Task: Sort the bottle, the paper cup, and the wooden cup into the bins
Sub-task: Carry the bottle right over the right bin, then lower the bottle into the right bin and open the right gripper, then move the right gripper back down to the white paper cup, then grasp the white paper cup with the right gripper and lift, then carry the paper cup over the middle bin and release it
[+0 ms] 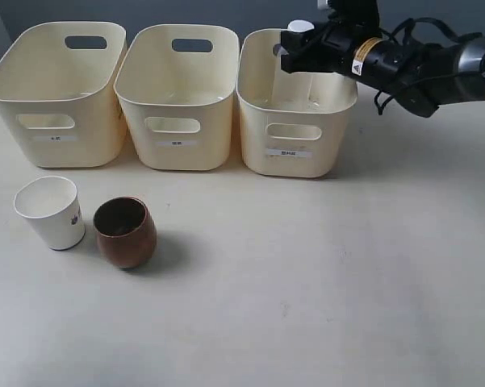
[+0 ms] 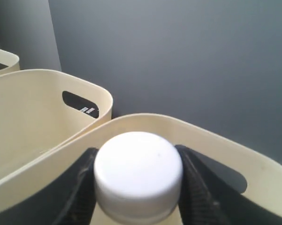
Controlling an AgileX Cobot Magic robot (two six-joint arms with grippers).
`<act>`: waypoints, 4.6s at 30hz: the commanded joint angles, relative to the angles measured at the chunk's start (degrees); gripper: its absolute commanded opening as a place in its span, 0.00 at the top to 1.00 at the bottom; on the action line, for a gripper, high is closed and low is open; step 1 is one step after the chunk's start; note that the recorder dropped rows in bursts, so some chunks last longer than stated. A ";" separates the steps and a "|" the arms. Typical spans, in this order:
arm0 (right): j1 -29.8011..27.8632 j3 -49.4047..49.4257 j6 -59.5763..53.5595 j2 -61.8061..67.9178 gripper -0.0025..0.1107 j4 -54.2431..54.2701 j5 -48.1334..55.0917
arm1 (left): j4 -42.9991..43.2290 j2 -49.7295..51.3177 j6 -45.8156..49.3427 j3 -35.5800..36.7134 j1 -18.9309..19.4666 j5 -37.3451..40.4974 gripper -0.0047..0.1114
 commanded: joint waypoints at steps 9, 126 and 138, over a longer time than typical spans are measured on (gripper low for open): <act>-0.34 -0.47 1.01 2.47 0.62 0.49 0.47 | -0.34 -0.16 -0.19 -0.04 -0.16 -0.55 0.96; 20.42 -21.57 49.19 -5.23 0.96 -62.17 13.76 | -0.34 -0.16 -0.19 -0.04 -0.16 -0.55 0.96; 16.29 -21.57 50.86 5.24 0.98 -62.17 14.96 | -0.34 -0.16 -0.19 -0.04 -0.16 -0.55 0.96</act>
